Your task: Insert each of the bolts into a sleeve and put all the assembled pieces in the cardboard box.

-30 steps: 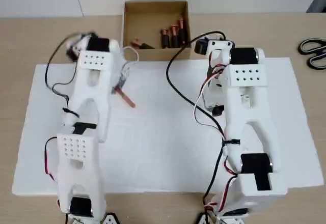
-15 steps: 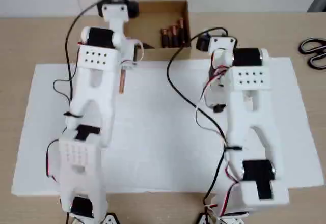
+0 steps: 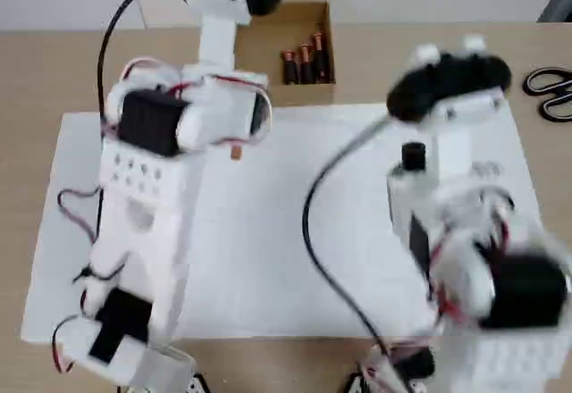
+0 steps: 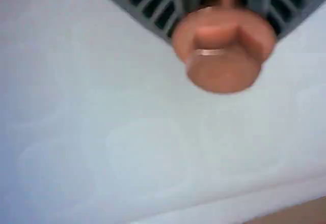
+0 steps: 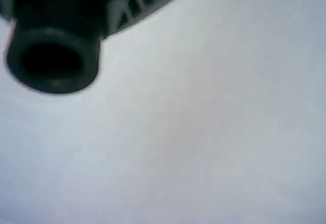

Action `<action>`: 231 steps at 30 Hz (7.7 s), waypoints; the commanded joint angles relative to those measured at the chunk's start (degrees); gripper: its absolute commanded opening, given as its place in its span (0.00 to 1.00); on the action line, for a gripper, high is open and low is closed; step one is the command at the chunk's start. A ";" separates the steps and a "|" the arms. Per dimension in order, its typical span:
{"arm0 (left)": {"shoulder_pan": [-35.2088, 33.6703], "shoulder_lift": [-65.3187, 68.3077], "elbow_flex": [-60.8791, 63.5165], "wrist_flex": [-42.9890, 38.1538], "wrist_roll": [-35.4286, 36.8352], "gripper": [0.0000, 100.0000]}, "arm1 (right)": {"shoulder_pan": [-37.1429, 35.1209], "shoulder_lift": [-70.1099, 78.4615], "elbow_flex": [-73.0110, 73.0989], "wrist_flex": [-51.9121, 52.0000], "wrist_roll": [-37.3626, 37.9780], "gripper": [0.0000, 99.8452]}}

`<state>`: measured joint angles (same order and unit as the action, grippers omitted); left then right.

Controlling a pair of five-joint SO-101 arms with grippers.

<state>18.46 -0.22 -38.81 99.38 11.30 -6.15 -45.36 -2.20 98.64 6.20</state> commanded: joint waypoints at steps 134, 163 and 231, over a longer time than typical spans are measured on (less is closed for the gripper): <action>13.89 -54.42 101.93 -75.43 6.24 0.01 | -26.07 -57.98 95.56 -61.41 -12.31 0.00; 14.15 -54.42 102.02 -64.79 6.15 0.01 | -25.98 -58.51 97.14 -61.85 -12.22 0.00; -20.57 -54.51 78.99 -32.26 -6.68 0.21 | -6.73 -20.09 56.35 -67.12 -0.88 0.00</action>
<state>-2.02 -53.67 42.95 66.86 4.79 -12.84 -80.09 68.66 36.04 4.62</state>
